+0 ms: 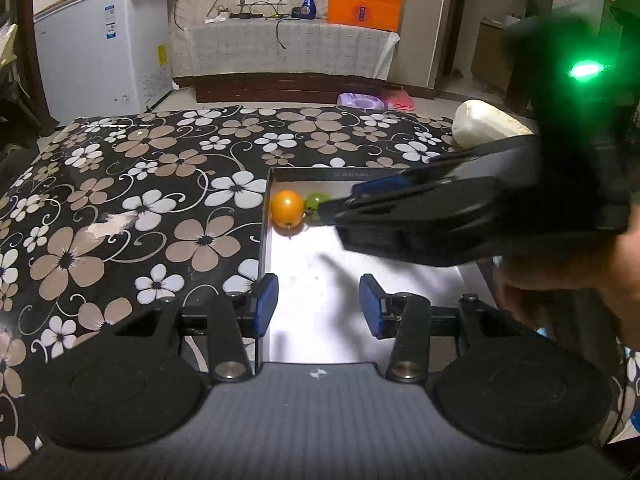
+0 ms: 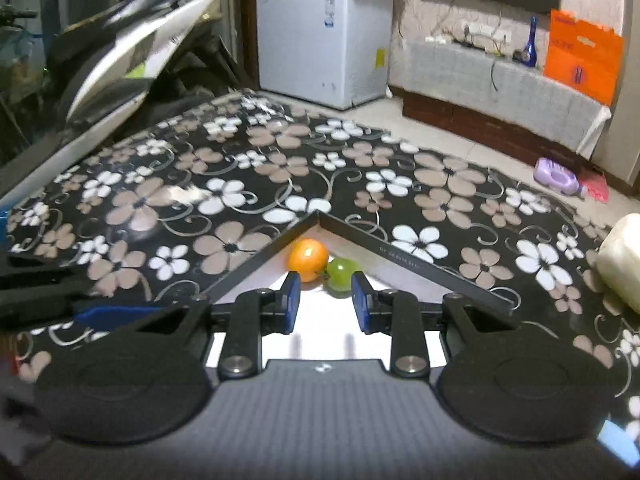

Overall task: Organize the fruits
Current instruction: 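Move both open tools back over the tray toward the orange and lime, then grasp the orange fruit with the right tool while the left tool approaches the green lime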

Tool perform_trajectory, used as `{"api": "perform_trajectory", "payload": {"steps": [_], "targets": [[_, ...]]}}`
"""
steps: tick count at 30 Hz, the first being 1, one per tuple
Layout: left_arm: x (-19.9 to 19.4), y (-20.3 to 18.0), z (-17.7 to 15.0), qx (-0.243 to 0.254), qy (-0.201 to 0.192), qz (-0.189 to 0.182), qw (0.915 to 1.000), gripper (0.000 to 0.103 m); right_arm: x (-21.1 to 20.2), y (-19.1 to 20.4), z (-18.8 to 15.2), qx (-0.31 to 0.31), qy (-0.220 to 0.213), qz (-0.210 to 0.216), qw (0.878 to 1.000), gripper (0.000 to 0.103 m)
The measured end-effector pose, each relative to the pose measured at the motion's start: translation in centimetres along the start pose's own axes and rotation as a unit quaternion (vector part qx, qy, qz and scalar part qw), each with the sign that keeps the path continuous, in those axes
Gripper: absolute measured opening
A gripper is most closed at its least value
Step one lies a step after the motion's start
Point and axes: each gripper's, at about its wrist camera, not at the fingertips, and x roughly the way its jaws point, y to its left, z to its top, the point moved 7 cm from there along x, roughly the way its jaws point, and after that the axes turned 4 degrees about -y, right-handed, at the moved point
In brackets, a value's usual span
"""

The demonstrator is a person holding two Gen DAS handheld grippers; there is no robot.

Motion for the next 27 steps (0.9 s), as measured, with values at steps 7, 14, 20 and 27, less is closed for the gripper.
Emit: {"api": "perform_trajectory", "payload": {"steps": [7, 14, 20, 27], "targets": [[0.2, 0.0, -0.2, -0.001, 0.004, -0.011, 0.9999, 0.051, 3.2, 0.0, -0.9, -0.043, 0.048, -0.018, 0.998, 0.031], [0.4, 0.1, -0.2, -0.009, 0.008, -0.017, 0.9998, 0.051, 5.0, 0.5, -0.4, -0.099, 0.059, -0.045, 0.992, 0.031], [0.6, 0.4, -0.1, -0.016, 0.009, -0.021, 0.9996, 0.051, 5.2, -0.2, -0.1, -0.097, 0.056, -0.045, 0.993, 0.030], [0.5, 0.1, -0.1, -0.018, 0.008, -0.025, 0.9995, 0.051, 3.4, -1.8, -1.0, -0.056, 0.081, -0.032, 0.995, 0.030]]}}
